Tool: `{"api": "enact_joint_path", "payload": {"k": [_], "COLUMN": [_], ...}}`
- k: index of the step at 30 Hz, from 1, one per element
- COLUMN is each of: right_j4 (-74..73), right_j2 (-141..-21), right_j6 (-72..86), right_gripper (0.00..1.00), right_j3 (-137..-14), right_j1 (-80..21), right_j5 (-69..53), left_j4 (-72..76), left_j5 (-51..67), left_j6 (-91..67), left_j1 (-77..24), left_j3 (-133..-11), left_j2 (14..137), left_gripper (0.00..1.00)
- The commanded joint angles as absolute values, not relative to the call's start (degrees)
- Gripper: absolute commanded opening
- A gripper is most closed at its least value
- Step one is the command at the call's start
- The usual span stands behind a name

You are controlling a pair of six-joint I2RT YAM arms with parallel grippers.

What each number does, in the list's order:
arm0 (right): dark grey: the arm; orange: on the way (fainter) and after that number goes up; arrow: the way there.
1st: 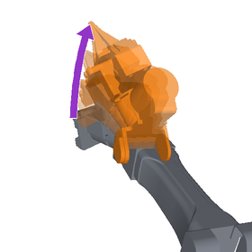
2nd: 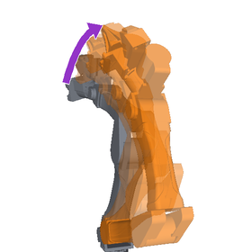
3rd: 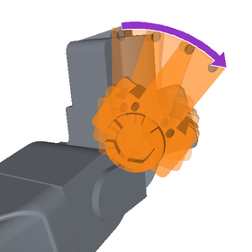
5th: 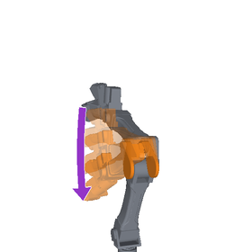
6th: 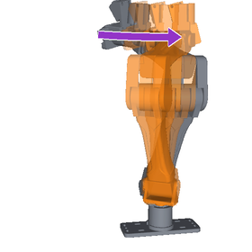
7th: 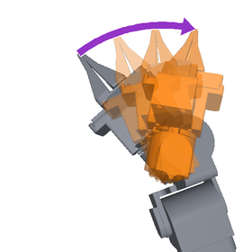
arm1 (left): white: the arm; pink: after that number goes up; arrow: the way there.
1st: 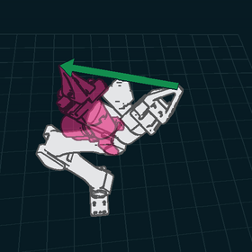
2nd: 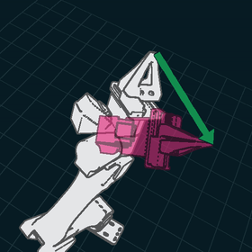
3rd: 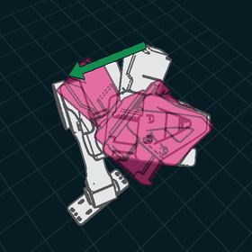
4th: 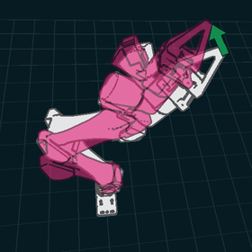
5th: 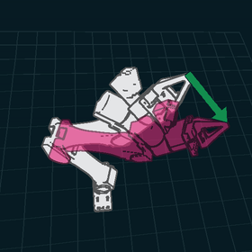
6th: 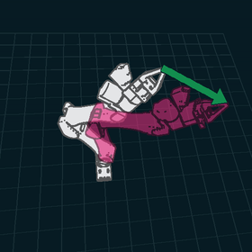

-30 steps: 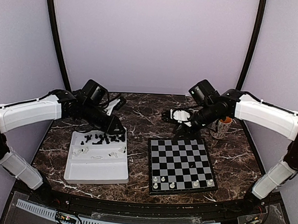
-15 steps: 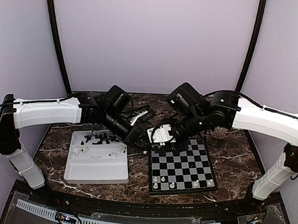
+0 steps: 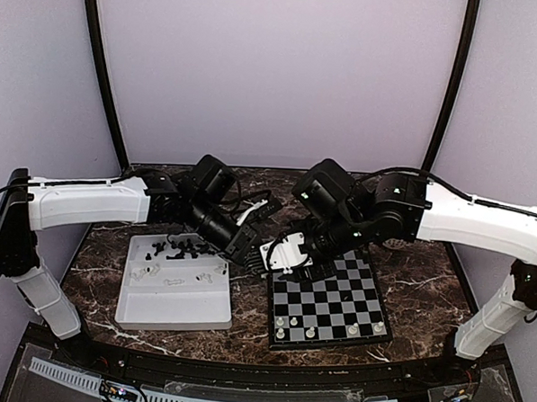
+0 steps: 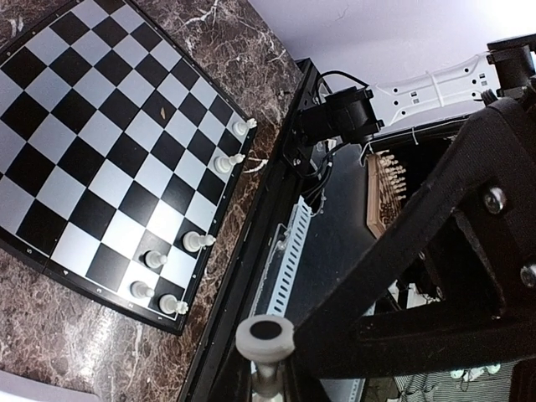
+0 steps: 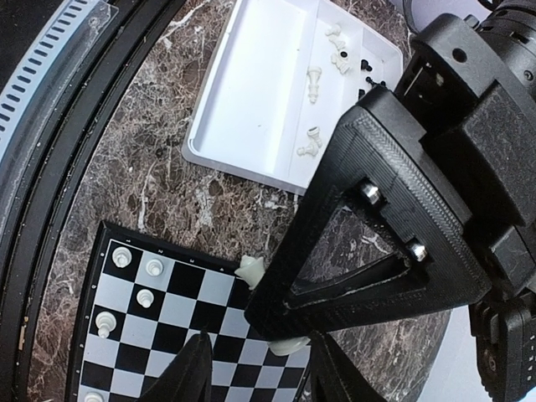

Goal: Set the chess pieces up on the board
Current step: Pass from the left arm to the right

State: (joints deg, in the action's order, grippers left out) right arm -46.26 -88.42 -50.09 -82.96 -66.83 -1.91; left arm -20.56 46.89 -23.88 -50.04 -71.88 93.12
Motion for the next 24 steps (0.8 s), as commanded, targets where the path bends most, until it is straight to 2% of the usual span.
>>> {"api": "enact_joint_path", "payload": {"k": [1,9,12,15,19,24], "right_j4": [-42.48,-41.07,-41.29,-41.62,-41.49,-40.21], "right_j2": [-90.00,-90.76,-90.91,-90.84,-90.04,-87.04], "right_j6": [-49.86,-49.56,-49.59,-49.50,-48.45,-44.17], "right_gripper": [0.42,0.40,0.36,0.26,0.13,0.08], "right_j3": [-81.80,-81.48,-81.94,-82.22,-81.46,-78.76], "right_j1": [-67.48,-68.10,-68.19,-68.20,-68.00,-63.68], "right_j5": [1.98,3.61,3.60,3.34,3.70,-2.50], "left_j4": [-17.26,-13.57,-13.43,-13.36,-15.89,-16.14], "left_j5": [51.99,54.63,54.60,54.19,49.76,40.05], "left_j6": [-24.11,-25.96,-26.05,-26.26,-25.14,-23.60], "left_j1": [-51.22,-51.24,-51.21,-51.17,-51.24,-51.22], "left_j3": [-71.18,-70.03,-69.74,-69.69,-71.06,-71.40], "left_j2": [92.46,92.34,92.29,92.29,92.04,88.66], "left_gripper": [0.10,0.10,0.10,0.11,0.18,0.30]}}
